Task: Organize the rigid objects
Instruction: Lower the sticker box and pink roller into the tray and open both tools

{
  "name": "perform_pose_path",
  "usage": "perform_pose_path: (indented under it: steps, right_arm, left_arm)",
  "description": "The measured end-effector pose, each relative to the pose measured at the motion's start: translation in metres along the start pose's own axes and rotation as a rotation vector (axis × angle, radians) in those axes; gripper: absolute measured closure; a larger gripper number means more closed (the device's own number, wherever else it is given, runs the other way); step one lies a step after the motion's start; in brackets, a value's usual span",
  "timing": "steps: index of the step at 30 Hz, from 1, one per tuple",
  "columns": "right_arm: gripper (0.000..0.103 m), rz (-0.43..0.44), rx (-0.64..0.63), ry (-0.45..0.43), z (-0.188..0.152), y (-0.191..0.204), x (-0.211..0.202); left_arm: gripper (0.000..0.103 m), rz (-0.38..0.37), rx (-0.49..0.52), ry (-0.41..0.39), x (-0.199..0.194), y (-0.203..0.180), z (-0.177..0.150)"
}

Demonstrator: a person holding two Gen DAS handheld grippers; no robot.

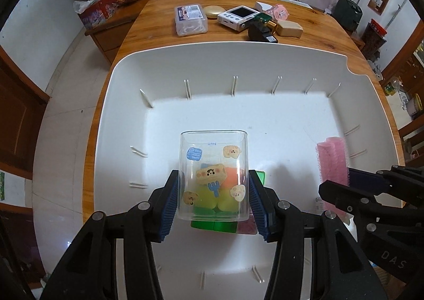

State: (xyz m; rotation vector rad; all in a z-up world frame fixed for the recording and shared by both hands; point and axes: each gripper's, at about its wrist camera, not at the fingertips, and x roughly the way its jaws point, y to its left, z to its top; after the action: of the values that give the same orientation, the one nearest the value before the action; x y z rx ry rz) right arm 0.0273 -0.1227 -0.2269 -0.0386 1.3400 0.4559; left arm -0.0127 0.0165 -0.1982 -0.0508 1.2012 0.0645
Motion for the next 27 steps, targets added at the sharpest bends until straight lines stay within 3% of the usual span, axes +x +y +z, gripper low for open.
perform_pose_path:
  steps: [6,11,14,27]
  right_arm:
    - [0.073,-0.043,-0.015,0.01,0.004,0.004,0.0]
    - [0.063,-0.059,-0.008,0.016,0.007,0.003,0.0]
    - [0.059,-0.066,-0.004,0.007,0.008,0.003,-0.002]
    - [0.058,-0.081,0.003,-0.037,0.005,0.0,-0.01]
  left_arm:
    - [0.049,-0.009,-0.008,0.003,0.002,0.0,0.001]
    - [0.026,-0.017,-0.016,0.02,0.006,0.002,0.001]
    - [0.025,0.001,-0.007,0.023,0.006,0.0,0.001]
    - [0.02,0.016,-0.006,-0.032,-0.002,0.003,0.003]
